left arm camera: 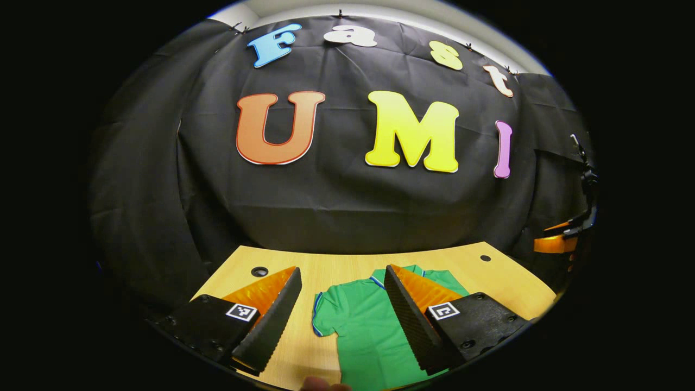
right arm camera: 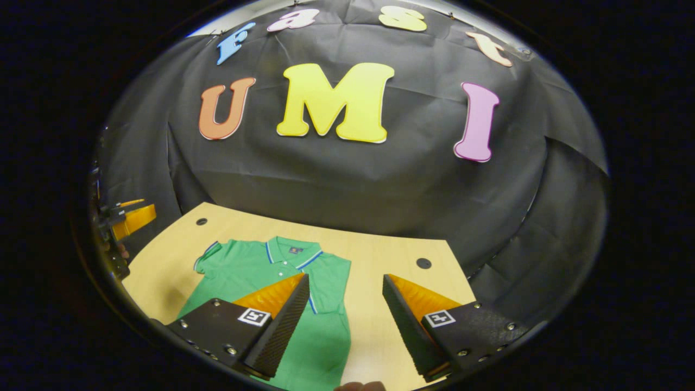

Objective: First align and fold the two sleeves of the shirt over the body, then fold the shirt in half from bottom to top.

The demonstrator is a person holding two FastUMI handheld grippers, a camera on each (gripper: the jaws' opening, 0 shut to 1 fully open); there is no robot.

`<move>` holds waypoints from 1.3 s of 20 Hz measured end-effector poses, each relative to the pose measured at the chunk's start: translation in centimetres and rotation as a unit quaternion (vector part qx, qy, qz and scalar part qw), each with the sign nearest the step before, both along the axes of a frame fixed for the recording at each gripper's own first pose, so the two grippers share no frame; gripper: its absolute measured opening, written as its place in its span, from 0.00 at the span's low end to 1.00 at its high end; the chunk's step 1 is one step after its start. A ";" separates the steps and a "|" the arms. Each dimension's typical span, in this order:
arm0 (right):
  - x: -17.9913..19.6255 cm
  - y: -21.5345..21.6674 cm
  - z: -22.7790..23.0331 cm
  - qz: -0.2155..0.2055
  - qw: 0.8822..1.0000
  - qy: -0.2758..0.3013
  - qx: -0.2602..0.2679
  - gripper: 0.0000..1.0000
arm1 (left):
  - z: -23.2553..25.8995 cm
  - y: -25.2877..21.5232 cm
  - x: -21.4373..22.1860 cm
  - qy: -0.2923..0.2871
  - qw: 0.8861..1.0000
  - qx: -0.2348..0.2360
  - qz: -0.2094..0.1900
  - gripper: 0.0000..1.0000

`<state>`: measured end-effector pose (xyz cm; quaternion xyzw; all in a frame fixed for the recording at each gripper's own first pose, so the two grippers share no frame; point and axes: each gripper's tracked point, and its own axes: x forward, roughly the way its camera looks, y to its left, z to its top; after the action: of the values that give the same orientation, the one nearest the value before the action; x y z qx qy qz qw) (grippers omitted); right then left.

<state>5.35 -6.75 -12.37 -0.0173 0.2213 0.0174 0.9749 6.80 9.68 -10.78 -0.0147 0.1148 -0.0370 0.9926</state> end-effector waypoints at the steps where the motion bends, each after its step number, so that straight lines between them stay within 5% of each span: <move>1: -0.4 -0.4 0.2 -0.002 1.000 -0.001 -0.002 0.88 | -0.2 0.3 0.6 0.000 1.000 0.003 -0.001 0.98; 9: -1.9 -3.1 1.1 -0.021 1.000 -0.001 0.004 0.88 | -4.3 2.1 4.5 0.050 0.998 -0.034 -0.007 0.98; 19: -3.5 -5.7 -1.0 -0.057 0.998 0.026 0.026 0.88 | -8.9 2.8 10.1 0.092 0.995 -0.021 -0.027 0.98; 26: -4.6 -6.9 -3.2 -0.071 0.995 0.055 0.032 0.88 | -16.3 3.4 12.3 0.159 0.986 -0.029 -0.039 0.98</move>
<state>0.70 -13.62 -15.60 0.0305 0.2744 -0.0435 0.9601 19.07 13.05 -27.05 -0.0451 0.2704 -0.0764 0.9587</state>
